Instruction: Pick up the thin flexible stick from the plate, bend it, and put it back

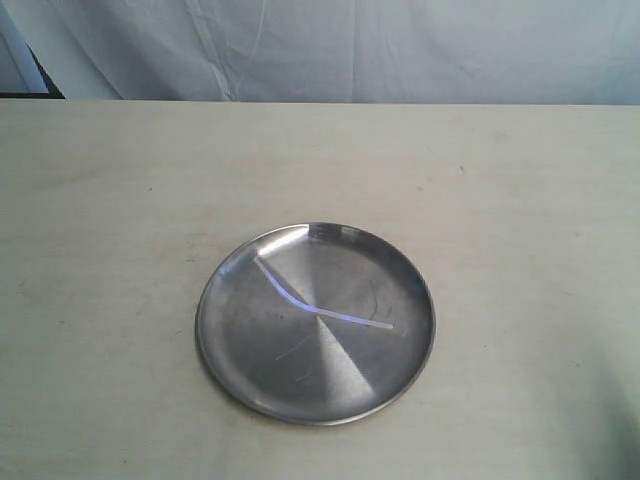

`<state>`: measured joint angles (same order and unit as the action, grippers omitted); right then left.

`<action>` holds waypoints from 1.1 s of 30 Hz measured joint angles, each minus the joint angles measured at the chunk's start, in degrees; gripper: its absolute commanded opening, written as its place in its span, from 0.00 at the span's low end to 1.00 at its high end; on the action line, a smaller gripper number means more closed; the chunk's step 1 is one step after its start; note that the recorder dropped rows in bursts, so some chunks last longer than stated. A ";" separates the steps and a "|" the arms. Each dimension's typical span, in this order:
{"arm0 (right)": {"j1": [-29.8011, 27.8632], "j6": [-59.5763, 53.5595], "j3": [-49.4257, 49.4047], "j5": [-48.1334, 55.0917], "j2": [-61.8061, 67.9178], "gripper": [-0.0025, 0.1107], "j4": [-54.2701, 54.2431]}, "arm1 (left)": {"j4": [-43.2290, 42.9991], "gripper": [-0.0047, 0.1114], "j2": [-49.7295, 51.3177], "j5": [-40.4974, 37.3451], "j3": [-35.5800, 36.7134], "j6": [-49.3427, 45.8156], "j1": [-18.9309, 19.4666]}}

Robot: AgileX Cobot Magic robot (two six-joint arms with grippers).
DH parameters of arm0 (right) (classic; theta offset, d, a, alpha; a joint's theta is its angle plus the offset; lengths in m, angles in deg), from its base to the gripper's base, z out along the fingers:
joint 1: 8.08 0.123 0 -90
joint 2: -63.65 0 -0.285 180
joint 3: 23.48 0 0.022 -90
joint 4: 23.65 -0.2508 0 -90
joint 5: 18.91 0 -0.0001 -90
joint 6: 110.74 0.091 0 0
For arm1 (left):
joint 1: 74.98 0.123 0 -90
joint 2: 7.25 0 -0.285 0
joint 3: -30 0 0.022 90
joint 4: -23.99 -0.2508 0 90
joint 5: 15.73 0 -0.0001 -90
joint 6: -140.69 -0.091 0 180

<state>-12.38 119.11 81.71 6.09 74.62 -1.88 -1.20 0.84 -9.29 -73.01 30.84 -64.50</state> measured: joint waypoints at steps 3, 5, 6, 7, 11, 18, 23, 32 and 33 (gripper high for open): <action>0.00 0.00 0.00 0.00 0.00 0.02 0.00 | 10.90 0.45 0.00 -1.76 0.00 -11.13 0.00; 0.00 0.00 0.00 0.00 0.00 0.02 0.00 | 15.67 0.45 0.00 -3.38 0.00 -17.64 0.14; 0.00 0.00 0.00 0.00 0.00 0.02 0.00 | 17.66 0.45 0.00 -4.64 0.00 -21.04 0.30; 0.00 0.00 0.00 0.00 0.00 0.02 0.00 | 19.42 0.45 0.00 -5.73 0.00 -23.62 0.60; 0.00 0.00 0.00 0.00 0.00 0.02 0.00 | 25.19 0.45 0.00 -9.76 0.00 -31.76 2.72; 0.00 0.00 0.00 0.00 0.00 0.02 0.00 | 26.75 0.45 0.00 -10.64 0.00 -33.78 4.10; 0.00 0.00 0.00 0.00 0.00 0.02 0.00 | 23.75 0.45 0.00 -10.64 0.00 -34.01 4.10; 0.00 0.00 0.00 0.00 0.00 0.02 0.00 | 20.64 0.45 0.00 -10.64 0.00 -34.21 4.10; 0.00 0.00 0.00 0.00 0.00 0.02 0.00 | 20.50 0.45 0.00 -10.64 0.00 -34.21 4.10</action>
<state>-12.38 119.11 81.71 6.09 74.62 -1.88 19.30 0.84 -19.93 -73.01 -3.37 -60.40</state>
